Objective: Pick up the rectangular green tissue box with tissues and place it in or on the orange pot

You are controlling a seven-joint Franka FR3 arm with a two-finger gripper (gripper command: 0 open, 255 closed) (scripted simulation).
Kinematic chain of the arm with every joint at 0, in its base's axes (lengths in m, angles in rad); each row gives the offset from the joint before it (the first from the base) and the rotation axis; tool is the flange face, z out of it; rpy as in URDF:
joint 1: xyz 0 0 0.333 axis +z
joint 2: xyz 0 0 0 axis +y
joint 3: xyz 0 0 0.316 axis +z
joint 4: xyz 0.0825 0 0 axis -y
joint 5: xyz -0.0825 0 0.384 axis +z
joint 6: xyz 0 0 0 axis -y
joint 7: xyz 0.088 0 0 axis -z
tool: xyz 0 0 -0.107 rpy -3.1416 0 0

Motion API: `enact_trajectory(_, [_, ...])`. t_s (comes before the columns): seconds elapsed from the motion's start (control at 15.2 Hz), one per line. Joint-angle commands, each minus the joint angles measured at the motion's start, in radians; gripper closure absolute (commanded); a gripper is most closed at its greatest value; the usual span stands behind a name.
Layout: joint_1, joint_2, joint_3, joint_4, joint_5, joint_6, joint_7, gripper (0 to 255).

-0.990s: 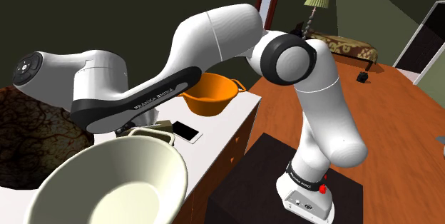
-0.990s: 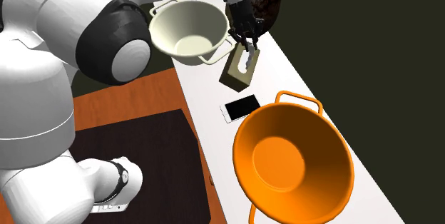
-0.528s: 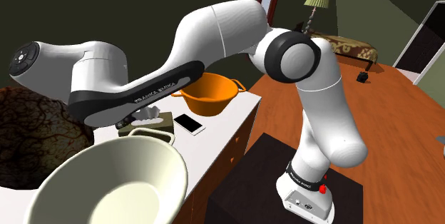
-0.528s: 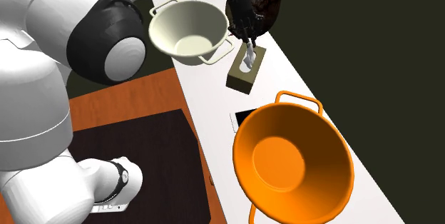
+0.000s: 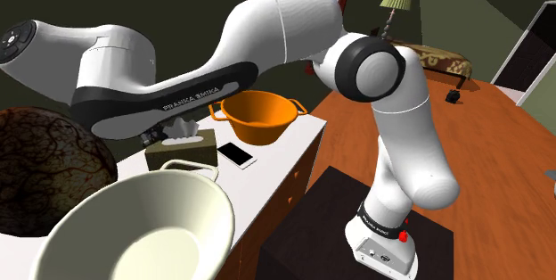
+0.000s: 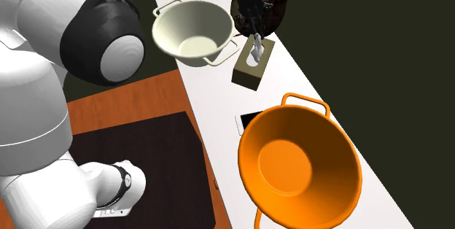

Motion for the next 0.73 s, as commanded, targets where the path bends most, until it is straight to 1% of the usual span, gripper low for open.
enact_trajectory(0.0, [0.003, -0.005, 0.000, 0.018, 0.001, -0.020, -0.012, 255])
enact_trajectory(0.66, [0.021, -0.010, -0.002, 0.137, -0.002, -0.123, -0.079, 255])
